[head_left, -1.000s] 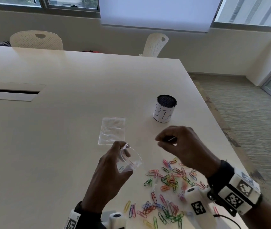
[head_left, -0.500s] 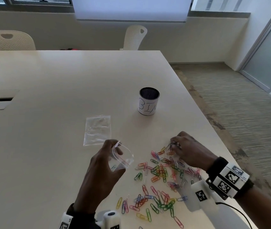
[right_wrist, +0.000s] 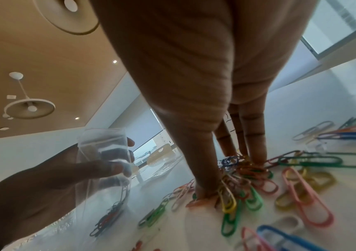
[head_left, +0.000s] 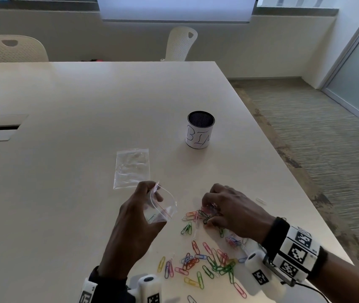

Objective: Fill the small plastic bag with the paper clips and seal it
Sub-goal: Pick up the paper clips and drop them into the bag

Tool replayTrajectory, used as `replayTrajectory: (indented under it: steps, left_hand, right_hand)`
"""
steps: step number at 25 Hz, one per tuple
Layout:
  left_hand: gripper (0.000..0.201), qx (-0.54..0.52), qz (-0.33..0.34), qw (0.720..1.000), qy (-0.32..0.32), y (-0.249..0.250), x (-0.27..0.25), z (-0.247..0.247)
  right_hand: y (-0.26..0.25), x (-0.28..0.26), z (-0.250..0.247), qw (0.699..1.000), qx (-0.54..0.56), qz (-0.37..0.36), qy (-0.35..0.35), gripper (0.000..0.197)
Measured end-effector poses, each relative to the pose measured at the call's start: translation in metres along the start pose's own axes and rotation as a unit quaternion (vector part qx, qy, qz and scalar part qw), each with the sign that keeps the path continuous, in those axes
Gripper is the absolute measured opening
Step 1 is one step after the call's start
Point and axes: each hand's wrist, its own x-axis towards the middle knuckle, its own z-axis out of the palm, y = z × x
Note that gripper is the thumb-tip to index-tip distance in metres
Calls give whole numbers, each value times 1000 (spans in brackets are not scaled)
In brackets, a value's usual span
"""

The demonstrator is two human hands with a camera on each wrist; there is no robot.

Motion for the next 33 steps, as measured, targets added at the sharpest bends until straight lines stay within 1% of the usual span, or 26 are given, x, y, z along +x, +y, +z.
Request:
replayTrajectory:
  steps: [2, 4, 7, 11, 13, 15, 17, 20, 21, 22, 23, 24, 25, 28, 29, 31, 33]
  left_hand:
    - [53, -2, -1, 1000, 1, 1, -1, 0]
    - [55, 1, -4, 1000, 0, 1, -1, 0]
    - [56, 6, -3, 1000, 0, 0, -1, 0]
    - [56, 0, -2, 1000, 2, 0, -2, -1]
    - [56, 0, -2, 1000, 3, 0, -3, -1]
    - [55, 1, 1, 1000, 5, -1, -3, -2]
    - [54, 3, 4, 1000, 9, -1, -3, -2]
    - [54, 9, 6, 1000, 7, 1, -2, -1]
    - [55, 13, 6, 1000, 6, 0, -1, 0]
    - [56, 17, 6, 1000, 4, 0, -1, 0]
    - [57, 20, 5, 1000, 2, 0, 0, 0]
    - [57, 20, 5, 1000, 1, 0, 0, 0]
    - [57, 20, 4, 1000, 0, 0, 0, 0]
    - [58, 22, -7, 1000, 2, 1, 0, 0]
    - [59, 22, -10, 1000, 2, 1, 0, -1]
    - [59, 22, -12, 1000, 3, 0, 0, -2]
    - [59, 18, -12, 1000, 1, 0, 0, -2]
  right_hand:
    - [-2, 0, 3, 1000, 13, -6, 24, 23]
    - [-5, 0, 7, 999, 14, -10, 37, 14]
    - [-6, 2, 13, 999, 13, -14, 45, 16]
    - [2, 6, 7, 997, 56, -2, 56, 17]
    - [5, 6, 0, 993, 95, 3, 69, 14]
    - [7, 5, -7, 984, 160, 15, 81, 13]
    - [2, 4, -17, 960, 263, 28, 95, 13]
    - [-20, 2, -33, 898, 426, 0, 112, 12]
    - [-30, 2, -37, 879, 464, -14, 113, 13]
    - [-40, 2, -40, 865, 487, -27, 113, 15]
    - [-50, 3, -42, 860, 497, -39, 112, 16]
    - [-59, 4, -42, 860, 495, -49, 112, 17]
    - [-67, 5, -42, 868, 480, -57, 115, 17]
    - [-82, 10, -39, 911, 381, -82, 134, 19]
    - [-86, 12, -39, 921, 354, -89, 134, 20]
    - [-90, 13, -40, 931, 327, -97, 132, 22]
    - [-92, 13, -43, 933, 317, -101, 138, 23]
